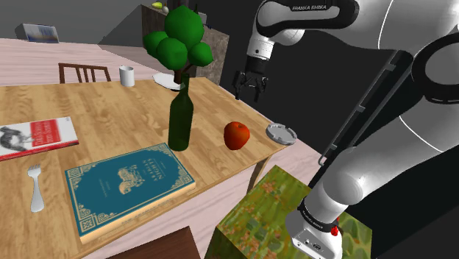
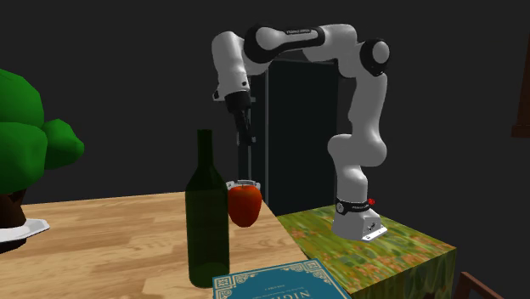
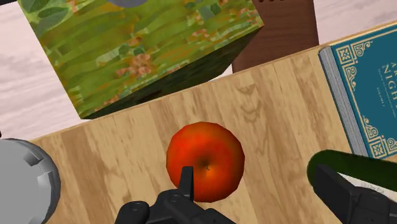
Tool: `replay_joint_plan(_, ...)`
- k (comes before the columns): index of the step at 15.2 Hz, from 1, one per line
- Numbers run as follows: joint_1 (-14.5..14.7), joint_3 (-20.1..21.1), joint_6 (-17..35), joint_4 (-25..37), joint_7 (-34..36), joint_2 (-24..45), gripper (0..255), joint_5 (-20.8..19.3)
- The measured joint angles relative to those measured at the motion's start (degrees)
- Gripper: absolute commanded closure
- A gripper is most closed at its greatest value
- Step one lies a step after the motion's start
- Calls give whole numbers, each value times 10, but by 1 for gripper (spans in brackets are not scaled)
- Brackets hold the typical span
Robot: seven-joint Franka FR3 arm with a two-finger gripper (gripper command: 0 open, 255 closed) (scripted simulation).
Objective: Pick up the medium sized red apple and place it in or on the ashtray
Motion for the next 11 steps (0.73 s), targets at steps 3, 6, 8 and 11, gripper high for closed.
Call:
replay_joint_plan(3,-13,-12,-2,24,27,69,0,10)
replay_joint_plan(6,-27,-26,-8,48,50,133,0,21)
replay_joint_plan(8,-28,-27,1,40,58,145,0,26)
replay_joint_plan(11,-27,-26,21,24,59,151,0,28)
